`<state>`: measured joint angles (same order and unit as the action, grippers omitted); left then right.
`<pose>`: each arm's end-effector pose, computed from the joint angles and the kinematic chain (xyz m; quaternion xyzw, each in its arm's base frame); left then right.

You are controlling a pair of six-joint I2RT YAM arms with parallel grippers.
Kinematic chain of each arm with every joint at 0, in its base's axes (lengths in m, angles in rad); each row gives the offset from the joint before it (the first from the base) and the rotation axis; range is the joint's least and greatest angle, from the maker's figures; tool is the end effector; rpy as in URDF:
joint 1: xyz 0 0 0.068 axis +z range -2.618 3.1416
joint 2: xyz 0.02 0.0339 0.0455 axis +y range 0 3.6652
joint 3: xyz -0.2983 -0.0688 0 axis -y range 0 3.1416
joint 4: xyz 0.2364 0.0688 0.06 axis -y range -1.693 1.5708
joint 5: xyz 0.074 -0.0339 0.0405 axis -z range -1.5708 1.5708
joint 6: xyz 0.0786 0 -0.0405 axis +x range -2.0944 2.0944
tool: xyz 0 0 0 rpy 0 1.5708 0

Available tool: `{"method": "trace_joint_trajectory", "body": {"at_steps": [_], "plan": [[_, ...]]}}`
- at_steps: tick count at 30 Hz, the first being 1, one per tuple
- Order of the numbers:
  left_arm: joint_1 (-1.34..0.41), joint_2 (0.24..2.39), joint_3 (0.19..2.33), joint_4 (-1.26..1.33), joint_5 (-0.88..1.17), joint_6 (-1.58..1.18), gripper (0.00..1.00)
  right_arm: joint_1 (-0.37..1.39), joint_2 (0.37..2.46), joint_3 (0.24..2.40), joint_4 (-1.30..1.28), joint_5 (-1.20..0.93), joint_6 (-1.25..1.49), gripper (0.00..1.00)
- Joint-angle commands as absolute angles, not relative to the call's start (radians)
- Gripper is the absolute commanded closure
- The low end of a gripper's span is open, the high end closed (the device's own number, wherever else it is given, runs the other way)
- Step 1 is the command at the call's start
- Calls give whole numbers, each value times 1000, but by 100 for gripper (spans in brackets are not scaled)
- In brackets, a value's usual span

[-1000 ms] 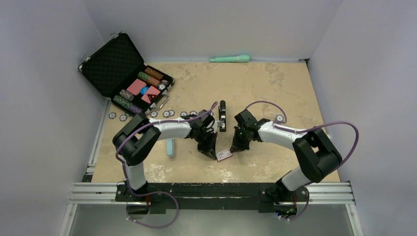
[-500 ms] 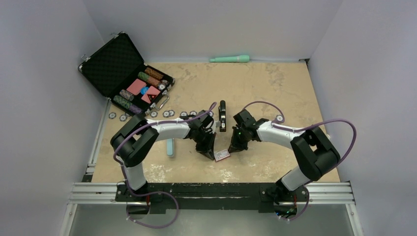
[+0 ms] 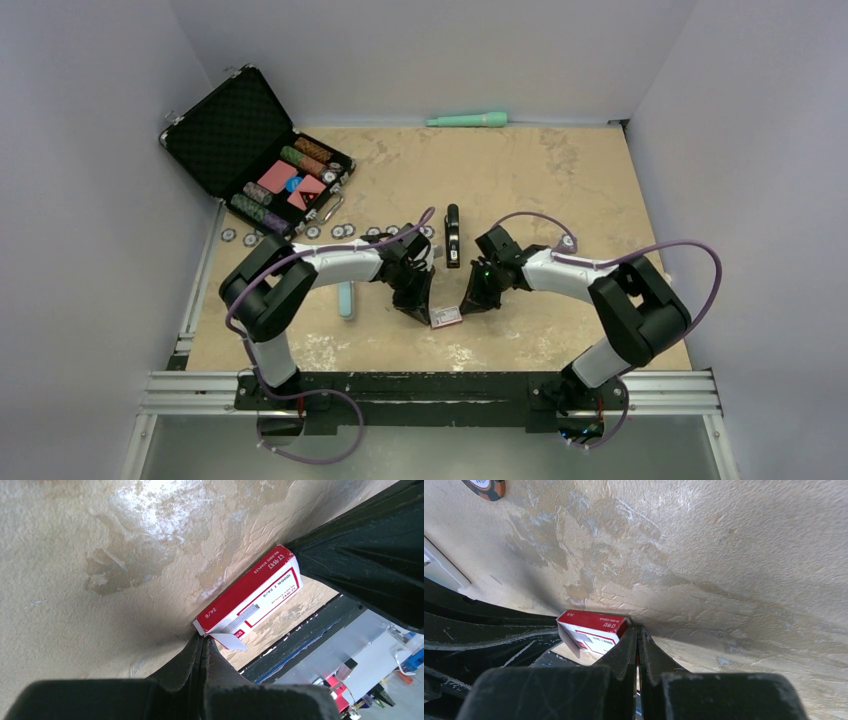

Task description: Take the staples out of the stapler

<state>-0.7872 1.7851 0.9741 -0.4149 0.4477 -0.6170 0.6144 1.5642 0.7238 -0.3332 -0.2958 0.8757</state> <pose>0.2150 -0.2640 0.1386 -0.1196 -0.9539 0.2750 0.0135 0.2141 0.1791 0.1382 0.0975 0.9652 0.2385 0.0455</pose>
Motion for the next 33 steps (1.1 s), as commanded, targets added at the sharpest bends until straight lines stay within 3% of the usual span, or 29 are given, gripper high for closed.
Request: {"method": "trace_joint_trajectory", "body": {"at_steps": [1,4,10,23,33], "plan": [[-785,1770,988,-363,388,-604,100,646,1633,663,-375,-272,892,95],[-785,1760,982,-369,379,-603,100,650,1631,672,-395,-255,899,85],[-785,1749,975,-377,372,-600,100,711,1657,784,-531,-165,910,84],[-785,1739,978,-384,360,-602,100,858,1808,983,-743,58,908,92],[-785,1729,946,-374,362,-602,100,939,1893,1061,-769,46,904,96]]}}
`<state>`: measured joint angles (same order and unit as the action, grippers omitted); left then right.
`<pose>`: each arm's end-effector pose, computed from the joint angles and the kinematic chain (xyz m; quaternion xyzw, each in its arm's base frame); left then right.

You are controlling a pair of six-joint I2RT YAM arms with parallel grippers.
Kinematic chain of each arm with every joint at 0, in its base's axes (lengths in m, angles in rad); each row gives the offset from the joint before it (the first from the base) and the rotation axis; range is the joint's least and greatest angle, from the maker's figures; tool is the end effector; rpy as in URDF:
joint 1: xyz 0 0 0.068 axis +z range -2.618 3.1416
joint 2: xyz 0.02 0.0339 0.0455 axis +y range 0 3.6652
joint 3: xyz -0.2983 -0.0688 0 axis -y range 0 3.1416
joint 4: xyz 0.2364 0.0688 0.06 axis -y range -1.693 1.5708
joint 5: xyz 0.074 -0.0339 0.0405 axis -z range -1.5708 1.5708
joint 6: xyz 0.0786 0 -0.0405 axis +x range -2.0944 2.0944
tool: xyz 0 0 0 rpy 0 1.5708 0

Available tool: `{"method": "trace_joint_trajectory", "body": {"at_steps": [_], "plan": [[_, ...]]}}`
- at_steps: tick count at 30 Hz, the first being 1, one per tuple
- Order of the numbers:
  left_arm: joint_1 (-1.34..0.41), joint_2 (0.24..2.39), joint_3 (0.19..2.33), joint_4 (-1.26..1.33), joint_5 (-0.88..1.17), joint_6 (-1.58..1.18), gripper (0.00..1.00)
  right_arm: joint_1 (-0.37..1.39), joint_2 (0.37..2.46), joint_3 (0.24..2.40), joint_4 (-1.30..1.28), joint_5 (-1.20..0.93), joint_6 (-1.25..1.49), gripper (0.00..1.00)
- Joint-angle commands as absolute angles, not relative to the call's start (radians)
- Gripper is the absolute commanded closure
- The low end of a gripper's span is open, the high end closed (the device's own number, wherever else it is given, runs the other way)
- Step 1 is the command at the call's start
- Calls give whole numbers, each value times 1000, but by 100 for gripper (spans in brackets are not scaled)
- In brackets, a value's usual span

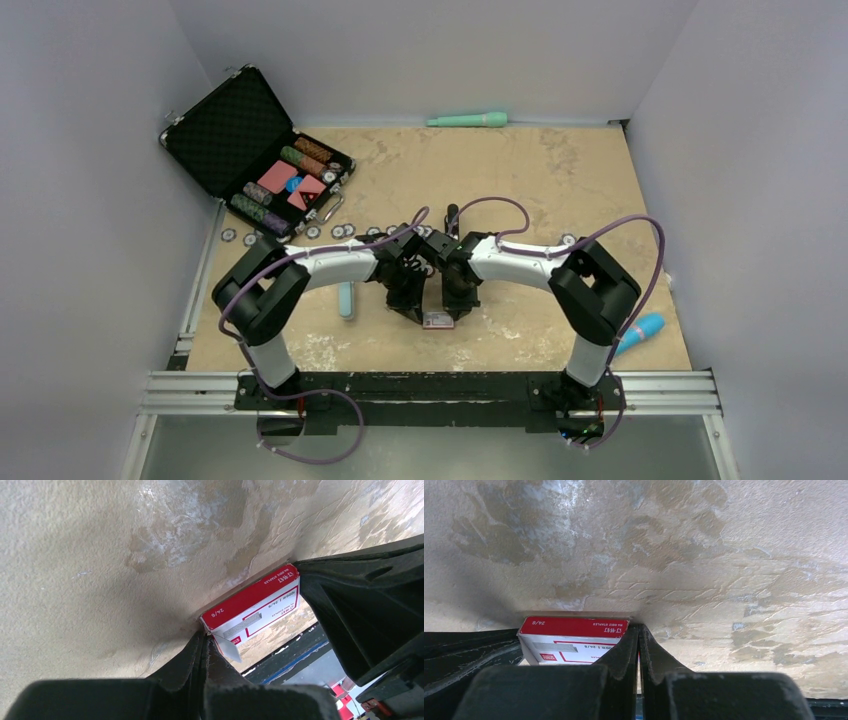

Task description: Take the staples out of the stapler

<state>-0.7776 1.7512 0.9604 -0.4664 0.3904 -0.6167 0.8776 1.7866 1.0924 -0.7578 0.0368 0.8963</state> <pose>0.2125 -0.2512 0.1416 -0.1081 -0.9634 0.2452 0.0056 0.2080 0.2459 0.1483 0.0104 0.9980 0.0344 0.0517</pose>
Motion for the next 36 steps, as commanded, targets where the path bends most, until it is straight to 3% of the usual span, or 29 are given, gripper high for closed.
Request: {"method": "trace_joint_trajectory", "body": {"at_steps": [1,6,14,18,21,24,26,34,36], "plan": [[-785,1728,945,-375,361,-600,100,943,1899,1065,-771,46,901,97],[-784,1713,956,-421,321,-584,100,943,1882,1053,-784,52,899,97],[-779,1571,1020,-678,91,-535,100,943,1790,1109,-868,153,911,94],[-771,1469,1064,-775,33,-517,100,942,1740,1236,-940,218,891,85],[-764,1387,1101,-842,-10,-507,99,942,1701,1366,-986,272,858,71],[-747,1307,1130,-898,-34,-494,89,942,1658,1494,-983,283,810,53],[-737,1249,1151,-941,-55,-488,80,942,1639,1566,-970,279,772,46],[-708,1046,1176,-1084,-159,-477,40,943,1520,1667,-812,335,703,36],[-701,992,1159,-1111,-179,-474,30,943,1473,1646,-746,348,702,26]]}}
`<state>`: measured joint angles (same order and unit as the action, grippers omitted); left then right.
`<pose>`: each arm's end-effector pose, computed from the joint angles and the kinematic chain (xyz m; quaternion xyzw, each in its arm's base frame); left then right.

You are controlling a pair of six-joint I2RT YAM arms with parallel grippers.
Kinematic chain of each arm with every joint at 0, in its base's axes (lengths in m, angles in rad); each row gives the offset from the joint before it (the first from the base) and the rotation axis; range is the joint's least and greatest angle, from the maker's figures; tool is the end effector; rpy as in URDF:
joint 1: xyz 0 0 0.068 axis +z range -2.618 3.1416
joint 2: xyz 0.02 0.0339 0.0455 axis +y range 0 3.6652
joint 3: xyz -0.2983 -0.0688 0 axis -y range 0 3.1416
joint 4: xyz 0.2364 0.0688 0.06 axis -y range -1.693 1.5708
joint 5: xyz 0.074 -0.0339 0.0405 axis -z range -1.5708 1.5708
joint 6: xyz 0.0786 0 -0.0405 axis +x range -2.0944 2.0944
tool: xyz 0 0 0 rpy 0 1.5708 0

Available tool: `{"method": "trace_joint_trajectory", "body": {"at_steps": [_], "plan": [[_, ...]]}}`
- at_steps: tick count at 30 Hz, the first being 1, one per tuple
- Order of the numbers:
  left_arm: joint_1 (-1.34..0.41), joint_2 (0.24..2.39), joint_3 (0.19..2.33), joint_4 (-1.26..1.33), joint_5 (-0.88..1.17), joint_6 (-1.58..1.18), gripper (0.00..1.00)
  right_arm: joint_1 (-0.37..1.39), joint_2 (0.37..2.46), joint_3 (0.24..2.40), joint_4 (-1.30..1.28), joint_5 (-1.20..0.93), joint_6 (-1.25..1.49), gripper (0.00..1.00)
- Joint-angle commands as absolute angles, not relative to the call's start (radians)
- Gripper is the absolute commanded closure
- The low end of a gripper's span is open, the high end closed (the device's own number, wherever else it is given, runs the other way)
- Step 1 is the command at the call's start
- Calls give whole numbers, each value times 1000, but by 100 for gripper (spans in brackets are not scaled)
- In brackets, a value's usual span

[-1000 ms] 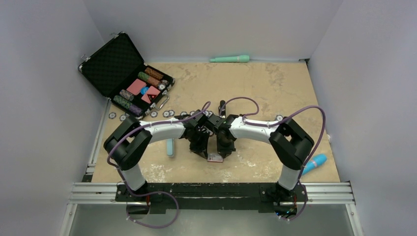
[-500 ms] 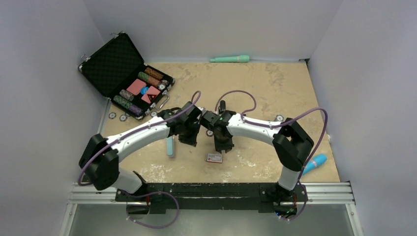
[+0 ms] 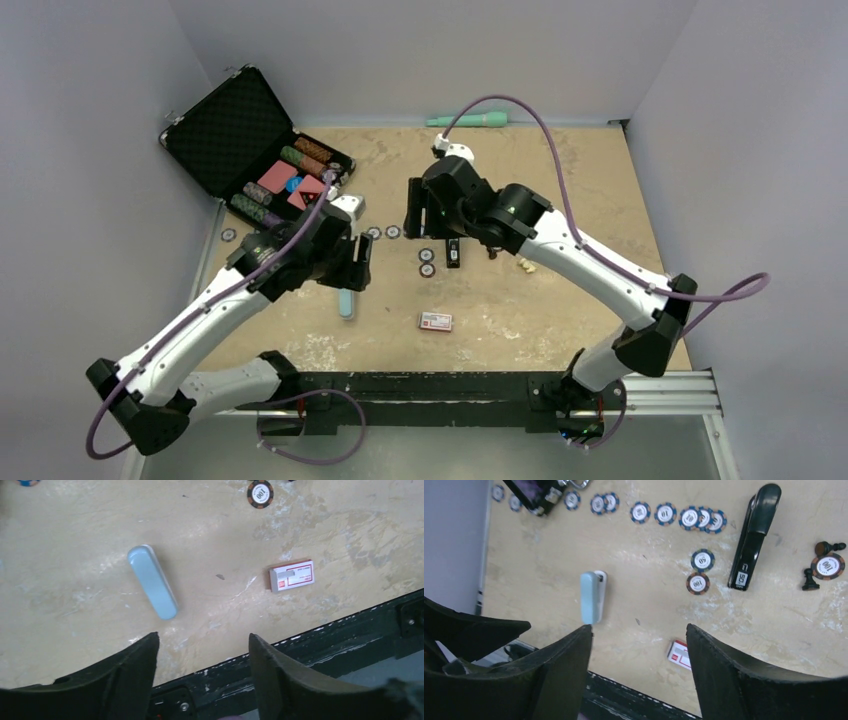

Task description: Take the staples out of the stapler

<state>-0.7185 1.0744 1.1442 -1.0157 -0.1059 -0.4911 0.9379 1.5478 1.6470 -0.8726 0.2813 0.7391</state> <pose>0.1550 -0.1245 0.3287 0.0916 0.9460 -0.1331 0.2811 0.2243 0.2688 0.3904 -0.0364 0.9134 0.1995 0.3531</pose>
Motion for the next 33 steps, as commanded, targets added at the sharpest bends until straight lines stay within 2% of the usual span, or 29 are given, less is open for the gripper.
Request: {"method": "trace_joint_trajectory", "body": {"at_steps": [1,3,4,10,13,19,22,29,33], "plan": [[-698,964,1146,-1120,-183,-471,25,943,1449,1631,-716,353,702,18],[-692,901,1122,-1139,-199,-469,18,943,1407,1598,-658,357,707,6],[-690,873,1110,-1151,-212,-471,15,943,1387,1579,-633,358,712,3],[-684,714,1064,-1189,-335,-485,0,946,1331,1499,-582,297,679,1],[-684,656,1049,-1164,-369,-475,0,947,1291,1457,-569,295,735,1],[-683,513,907,-1058,-498,-476,0,946,1074,1208,-307,188,860,1],[-683,444,851,-1018,-496,-464,0,946,1002,1111,-222,163,886,1],[-683,440,851,-997,-456,-423,0,946,892,877,-135,152,904,1],[-683,443,854,-1005,-471,-426,0,945,828,701,-118,148,1004,1]]}}
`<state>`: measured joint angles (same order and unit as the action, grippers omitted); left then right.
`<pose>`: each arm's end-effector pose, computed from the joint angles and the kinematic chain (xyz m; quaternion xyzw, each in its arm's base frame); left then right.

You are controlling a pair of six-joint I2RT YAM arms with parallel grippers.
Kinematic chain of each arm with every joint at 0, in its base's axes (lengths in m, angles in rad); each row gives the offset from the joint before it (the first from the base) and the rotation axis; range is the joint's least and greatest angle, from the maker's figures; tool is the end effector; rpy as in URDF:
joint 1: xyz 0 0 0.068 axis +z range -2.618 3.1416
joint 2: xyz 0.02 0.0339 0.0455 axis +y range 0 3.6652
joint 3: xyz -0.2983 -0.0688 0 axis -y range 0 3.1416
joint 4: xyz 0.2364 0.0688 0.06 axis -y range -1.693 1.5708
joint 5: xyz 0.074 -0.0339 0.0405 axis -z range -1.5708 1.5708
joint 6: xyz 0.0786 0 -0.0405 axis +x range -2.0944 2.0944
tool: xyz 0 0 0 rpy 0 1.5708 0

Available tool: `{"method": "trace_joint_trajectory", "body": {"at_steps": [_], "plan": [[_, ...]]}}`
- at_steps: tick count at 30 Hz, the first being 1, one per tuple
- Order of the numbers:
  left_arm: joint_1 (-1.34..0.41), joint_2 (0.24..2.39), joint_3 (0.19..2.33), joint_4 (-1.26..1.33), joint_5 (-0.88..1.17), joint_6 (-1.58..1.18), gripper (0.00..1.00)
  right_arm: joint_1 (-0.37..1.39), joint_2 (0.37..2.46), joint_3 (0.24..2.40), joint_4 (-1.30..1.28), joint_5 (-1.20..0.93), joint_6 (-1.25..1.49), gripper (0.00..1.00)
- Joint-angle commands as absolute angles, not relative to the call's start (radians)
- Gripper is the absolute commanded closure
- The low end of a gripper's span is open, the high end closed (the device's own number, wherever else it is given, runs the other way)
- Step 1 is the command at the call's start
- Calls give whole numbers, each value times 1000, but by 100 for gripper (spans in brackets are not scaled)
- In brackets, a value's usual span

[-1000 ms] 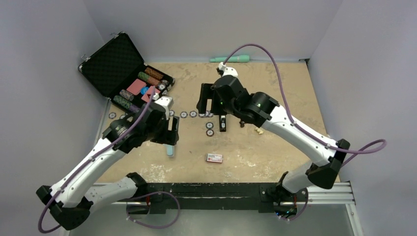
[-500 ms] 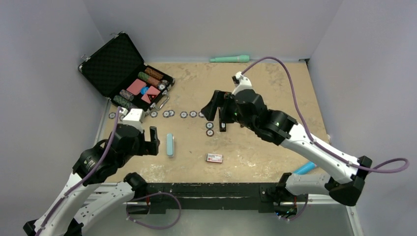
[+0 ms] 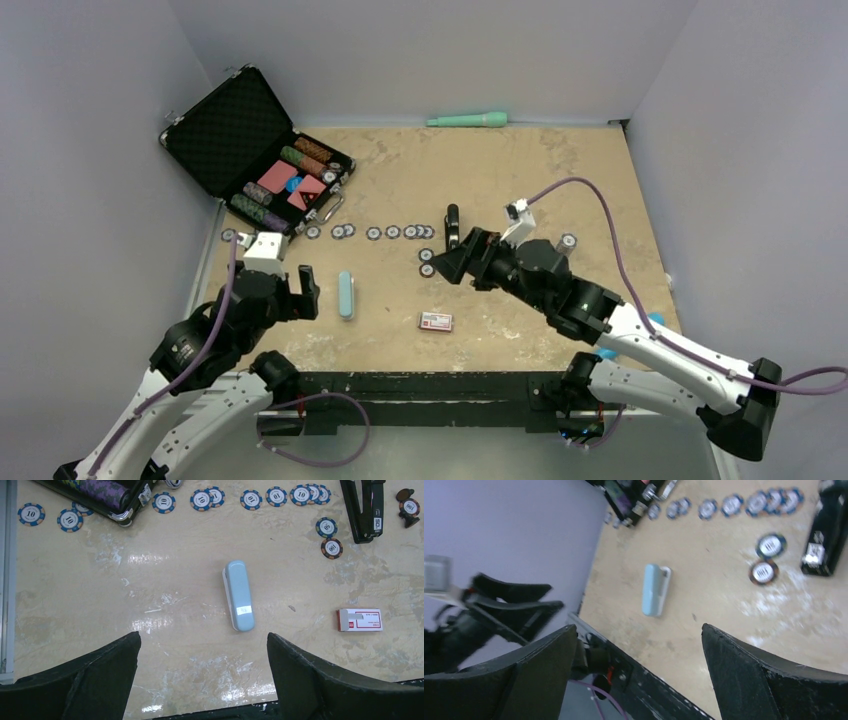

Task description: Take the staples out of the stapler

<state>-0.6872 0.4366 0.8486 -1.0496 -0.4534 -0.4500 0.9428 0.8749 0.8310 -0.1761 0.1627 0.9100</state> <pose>0.0671 -0.0105 0.3032 0.0026 0.8761 -0.0669 0.4775 0.1369 0.1669 0.3589 0.0380 0.7786 0.4601 0.4250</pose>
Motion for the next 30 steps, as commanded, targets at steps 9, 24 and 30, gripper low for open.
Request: {"method": "trace_joint_trajectory", "body": {"at_steps": [9,24,30], "plan": [[-683,465,856,-1012,-481,-433,0,945,581,520,-25,147,1070,1],[-683,457,855,-1021,-499,-446,0,945,520,492,-67,126,1095,1],[-683,439,855,-1030,-516,-460,0,945,536,480,-42,89,1092,1]]}}
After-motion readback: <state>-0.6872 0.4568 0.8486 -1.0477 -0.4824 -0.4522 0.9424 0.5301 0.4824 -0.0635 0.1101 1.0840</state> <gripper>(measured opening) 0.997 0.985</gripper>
